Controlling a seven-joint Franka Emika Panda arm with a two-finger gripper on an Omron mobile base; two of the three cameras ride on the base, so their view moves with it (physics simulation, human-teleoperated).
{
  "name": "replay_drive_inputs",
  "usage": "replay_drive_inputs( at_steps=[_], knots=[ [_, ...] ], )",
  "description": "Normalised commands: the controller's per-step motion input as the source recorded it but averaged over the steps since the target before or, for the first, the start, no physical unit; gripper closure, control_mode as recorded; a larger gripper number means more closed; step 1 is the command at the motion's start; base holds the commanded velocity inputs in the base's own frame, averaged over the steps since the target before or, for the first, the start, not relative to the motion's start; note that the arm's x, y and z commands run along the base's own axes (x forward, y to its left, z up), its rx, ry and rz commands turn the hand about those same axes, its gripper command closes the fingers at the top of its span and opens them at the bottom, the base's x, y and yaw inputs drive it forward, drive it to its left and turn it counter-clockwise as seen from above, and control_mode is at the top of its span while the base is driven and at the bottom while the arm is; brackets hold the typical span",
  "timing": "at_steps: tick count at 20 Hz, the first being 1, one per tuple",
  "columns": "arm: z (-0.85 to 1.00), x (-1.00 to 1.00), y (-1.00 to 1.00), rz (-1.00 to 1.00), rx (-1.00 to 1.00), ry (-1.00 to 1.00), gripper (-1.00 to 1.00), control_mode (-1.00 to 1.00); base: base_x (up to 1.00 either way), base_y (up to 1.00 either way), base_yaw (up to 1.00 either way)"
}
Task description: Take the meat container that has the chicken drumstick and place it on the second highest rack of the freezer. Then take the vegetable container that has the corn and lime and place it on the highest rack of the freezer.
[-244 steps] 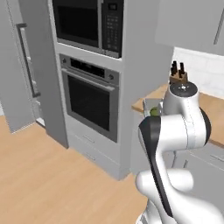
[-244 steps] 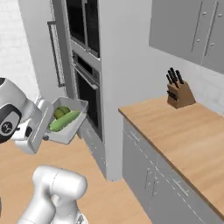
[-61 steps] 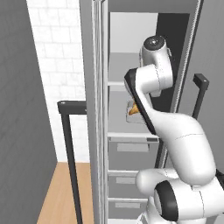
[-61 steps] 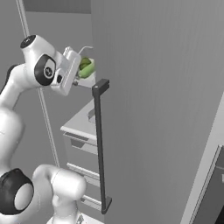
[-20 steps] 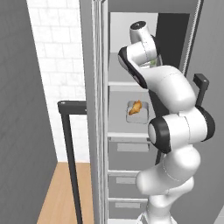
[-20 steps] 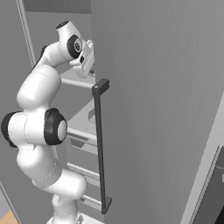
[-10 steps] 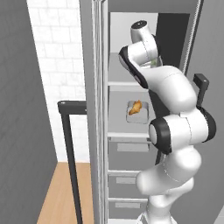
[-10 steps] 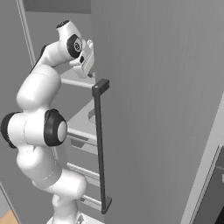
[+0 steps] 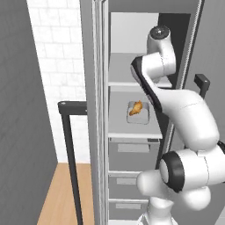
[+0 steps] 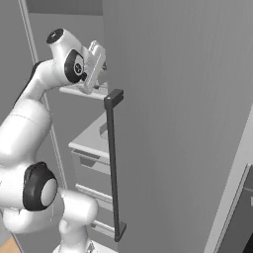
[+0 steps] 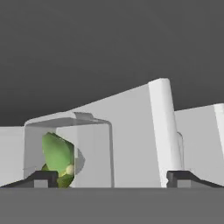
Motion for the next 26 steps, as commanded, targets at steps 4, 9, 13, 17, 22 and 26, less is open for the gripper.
replay_drive_inputs(
  at_steps=[4,9,13,17,22,26],
  knots=[
    [0.00,-0.56,0.00,0.00,0.00,-0.38,-1.00,-1.00,0.00,0.00,0.00],
    [0.30,-0.49,0.21,0.01,0.00,-0.06,-1.00,-1.00,0.00,0.00,0.00],
    [0.62,-0.51,0.32,0.13,0.00,0.12,-1.00,-1.00,0.00,0.00,0.00],
    [0.50,-0.70,0.27,0.19,0.00,0.19,-1.00,-1.00,0.00,0.00,0.00],
    [0.02,-0.92,0.17,0.21,0.00,0.12,-1.00,-1.00,0.00,0.00,0.00],
    [-0.22,-1.00,0.00,0.14,0.00,0.01,-1.00,-1.00,0.00,0.00,0.00]
  ],
)
